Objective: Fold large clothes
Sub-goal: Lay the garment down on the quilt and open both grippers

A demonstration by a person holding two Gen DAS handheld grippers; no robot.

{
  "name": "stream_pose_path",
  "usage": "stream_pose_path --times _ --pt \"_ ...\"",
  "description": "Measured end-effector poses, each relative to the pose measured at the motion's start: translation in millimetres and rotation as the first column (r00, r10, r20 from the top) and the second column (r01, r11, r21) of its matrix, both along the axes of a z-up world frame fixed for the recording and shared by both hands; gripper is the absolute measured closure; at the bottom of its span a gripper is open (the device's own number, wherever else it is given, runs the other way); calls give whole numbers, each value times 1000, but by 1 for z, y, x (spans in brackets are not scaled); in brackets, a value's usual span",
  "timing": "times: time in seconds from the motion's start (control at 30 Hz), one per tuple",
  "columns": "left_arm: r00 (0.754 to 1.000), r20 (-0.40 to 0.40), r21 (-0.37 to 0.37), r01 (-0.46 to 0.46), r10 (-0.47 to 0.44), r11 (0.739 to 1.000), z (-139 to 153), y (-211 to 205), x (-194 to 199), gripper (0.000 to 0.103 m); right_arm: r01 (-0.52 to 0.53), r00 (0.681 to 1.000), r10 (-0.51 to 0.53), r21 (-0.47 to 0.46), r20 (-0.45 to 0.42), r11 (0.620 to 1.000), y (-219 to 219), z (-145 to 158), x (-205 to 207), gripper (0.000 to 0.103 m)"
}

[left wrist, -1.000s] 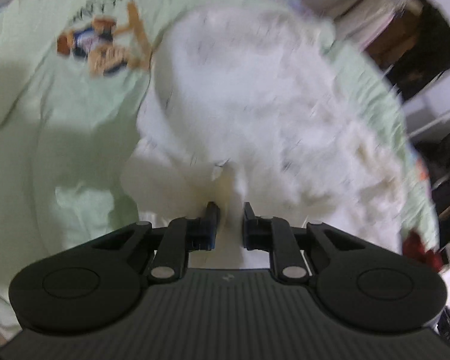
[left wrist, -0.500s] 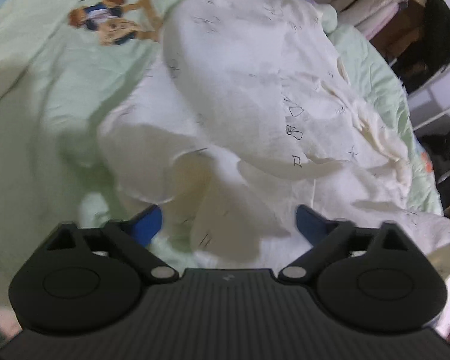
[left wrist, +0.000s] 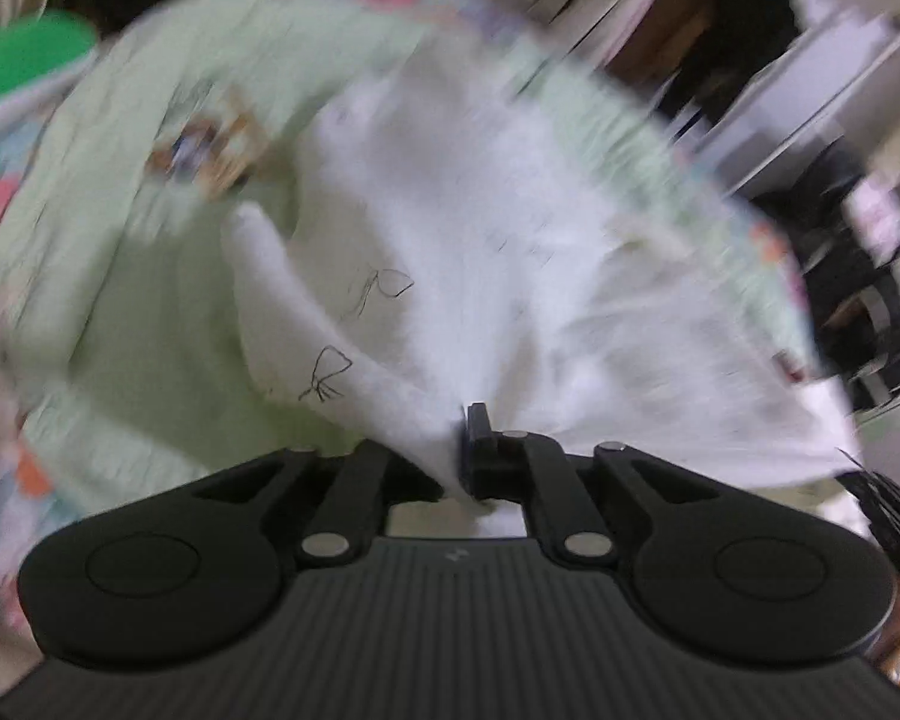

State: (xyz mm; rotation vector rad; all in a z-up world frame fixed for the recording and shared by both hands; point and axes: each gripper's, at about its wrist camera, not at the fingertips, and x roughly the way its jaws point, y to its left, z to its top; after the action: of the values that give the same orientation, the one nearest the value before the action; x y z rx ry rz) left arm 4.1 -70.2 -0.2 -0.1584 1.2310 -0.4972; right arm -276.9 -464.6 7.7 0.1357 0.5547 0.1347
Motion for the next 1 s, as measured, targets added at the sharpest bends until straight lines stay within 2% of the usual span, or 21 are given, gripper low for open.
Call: stream_pose_path --times 0.07,0.13,0.17,0.2,0.23,0.27,0.3,0.37,0.4,0.53,0.6,0.7,0.73,0.87,0.93,1.0 --pt "997 -75 77 17 -12 997 -30 -11 5 87 -1 995 -3 -47 -98 999 9 -25 1 99" --pt "983 -182 146 41 -14 988 -73 -22 11 81 -5 985 -9 -82 -171 997 14 -46 4 98" --pt "980 -199 153 44 -13 987 -80 -23 12 80 -7 979 -14 -100 -202 995 17 -55 6 95" --pt "978 -211 158 39 -5 987 -85 -22 13 77 -6 973 -22 -120 -231 993 18 -64 8 91" --pt "977 -210 158 14 20 987 -86 -16 15 73 -4 968 -30 -135 -249 991 19 -70 9 81" --pt "978 -206 159 -5 38 987 -85 -10 16 63 1 967 -39 -147 -252 989 20 -72 9 74" --pt "980 -194 160 -10 42 987 -80 -5 17 51 6 967 -47 -159 -252 987 21 -72 9 72" --pt "983 -175 171 -27 58 985 -73 3 20 37 11 972 -48 -161 -232 987 23 -68 6 61" --pt "984 -167 179 -38 68 983 -70 7 21 33 7 974 -43 -157 -223 988 24 -65 4 58" --pt "985 -134 211 -80 110 974 -59 23 27 29 -47 986 13 -202 -166 978 47 -50 2 56" --pt "985 -117 226 -101 130 969 -54 31 31 29 -132 986 99 -261 -135 956 76 -38 13 53" --pt "983 -117 205 -117 143 972 -50 31 31 29 -240 971 221 -283 -95 929 116 -20 41 48" --pt "984 -95 194 -132 153 972 -46 32 32 29 -271 963 257 -278 -85 922 125 -14 53 45" --pt "980 14 178 -198 199 964 -33 35 35 29 -418 908 411 -116 -83 901 165 -1 114 43" --pt "979 43 174 -206 201 963 -30 37 36 29 -471 875 463 -36 -140 881 184 -9 143 43" --pt "976 82 162 -214 203 963 -25 40 38 29 -521 834 508 -4 -215 853 204 -21 168 43"
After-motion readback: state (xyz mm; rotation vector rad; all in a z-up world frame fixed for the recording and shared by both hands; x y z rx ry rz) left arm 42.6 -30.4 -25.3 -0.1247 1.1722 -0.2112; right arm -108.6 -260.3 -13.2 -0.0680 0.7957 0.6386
